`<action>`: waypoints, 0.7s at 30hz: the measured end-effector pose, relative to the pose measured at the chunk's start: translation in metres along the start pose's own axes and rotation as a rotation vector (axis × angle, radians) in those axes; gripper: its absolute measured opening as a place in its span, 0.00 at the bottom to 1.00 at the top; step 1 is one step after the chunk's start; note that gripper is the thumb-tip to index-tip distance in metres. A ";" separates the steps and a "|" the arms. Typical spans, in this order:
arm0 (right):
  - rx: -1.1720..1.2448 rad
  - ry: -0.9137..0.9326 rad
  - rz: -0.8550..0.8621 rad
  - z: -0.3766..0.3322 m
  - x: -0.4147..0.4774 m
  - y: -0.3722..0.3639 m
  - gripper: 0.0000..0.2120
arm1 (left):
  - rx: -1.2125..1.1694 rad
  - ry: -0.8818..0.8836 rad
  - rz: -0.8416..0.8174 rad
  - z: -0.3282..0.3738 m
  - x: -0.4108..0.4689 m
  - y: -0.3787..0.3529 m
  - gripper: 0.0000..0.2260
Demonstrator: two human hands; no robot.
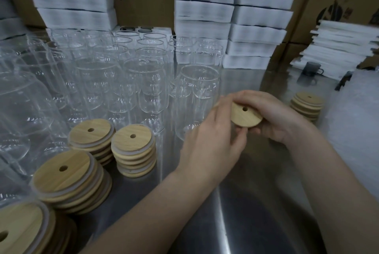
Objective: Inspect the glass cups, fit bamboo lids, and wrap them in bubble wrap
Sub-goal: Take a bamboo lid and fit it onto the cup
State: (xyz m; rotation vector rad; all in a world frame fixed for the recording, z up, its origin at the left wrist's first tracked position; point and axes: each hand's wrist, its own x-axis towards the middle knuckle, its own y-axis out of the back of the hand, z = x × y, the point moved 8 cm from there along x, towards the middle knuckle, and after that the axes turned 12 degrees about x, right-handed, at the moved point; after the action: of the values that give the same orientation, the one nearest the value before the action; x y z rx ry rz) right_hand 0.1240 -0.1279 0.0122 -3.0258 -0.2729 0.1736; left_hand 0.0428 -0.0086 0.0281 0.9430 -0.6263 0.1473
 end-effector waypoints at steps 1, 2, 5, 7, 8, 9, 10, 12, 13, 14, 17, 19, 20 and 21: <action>0.021 -0.013 -0.077 0.002 -0.001 -0.005 0.11 | 0.002 0.010 -0.004 -0.001 0.000 0.000 0.31; 0.063 -0.039 -0.153 0.004 -0.003 -0.010 0.15 | 0.008 0.021 -0.012 -0.002 0.000 -0.001 0.32; 0.143 -0.085 -0.331 0.008 -0.008 -0.018 0.22 | 0.006 0.042 -0.029 -0.005 0.001 -0.004 0.36; 0.115 -0.073 -0.374 0.008 -0.008 -0.019 0.21 | -0.016 0.049 -0.031 -0.006 0.001 -0.005 0.38; 0.089 -0.067 -0.381 0.008 -0.007 -0.018 0.22 | -0.025 0.055 -0.030 -0.006 0.001 -0.005 0.38; 0.068 -0.060 -0.386 0.009 -0.007 -0.018 0.22 | -0.033 0.063 -0.029 -0.007 0.001 -0.005 0.38; 0.057 -0.051 -0.392 0.009 -0.006 -0.018 0.21 | -0.040 0.072 -0.030 -0.007 0.001 -0.005 0.37; 0.052 -0.025 -0.408 0.008 -0.005 -0.020 0.20 | -0.051 0.084 -0.039 -0.009 0.001 -0.007 0.36; 0.050 -0.006 -0.409 0.007 -0.005 -0.021 0.20 | -0.054 0.088 -0.044 -0.010 0.001 -0.007 0.36; 0.050 0.014 -0.403 0.006 -0.004 -0.021 0.20 | -0.058 0.091 -0.049 -0.010 0.001 -0.008 0.35; 0.068 0.068 -0.360 0.003 -0.002 -0.022 0.16 | -0.077 0.098 -0.054 -0.011 0.002 -0.009 0.35; 0.098 0.089 -0.333 0.001 -0.001 -0.022 0.12 | -0.098 0.105 -0.034 -0.012 0.003 -0.008 0.35; 0.109 0.098 -0.328 0.000 -0.001 -0.022 0.10 | -0.110 0.109 -0.020 -0.012 0.003 -0.006 0.35; 0.120 0.103 -0.329 -0.001 -0.001 -0.022 0.08 | -0.123 0.110 -0.006 -0.013 0.003 -0.005 0.35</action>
State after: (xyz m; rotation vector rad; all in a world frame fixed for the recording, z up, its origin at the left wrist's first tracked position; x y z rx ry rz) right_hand 0.1188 -0.1062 0.0160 -2.8078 -0.7145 0.0066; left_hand 0.0530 -0.0019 0.0203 0.8125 -0.5244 0.1526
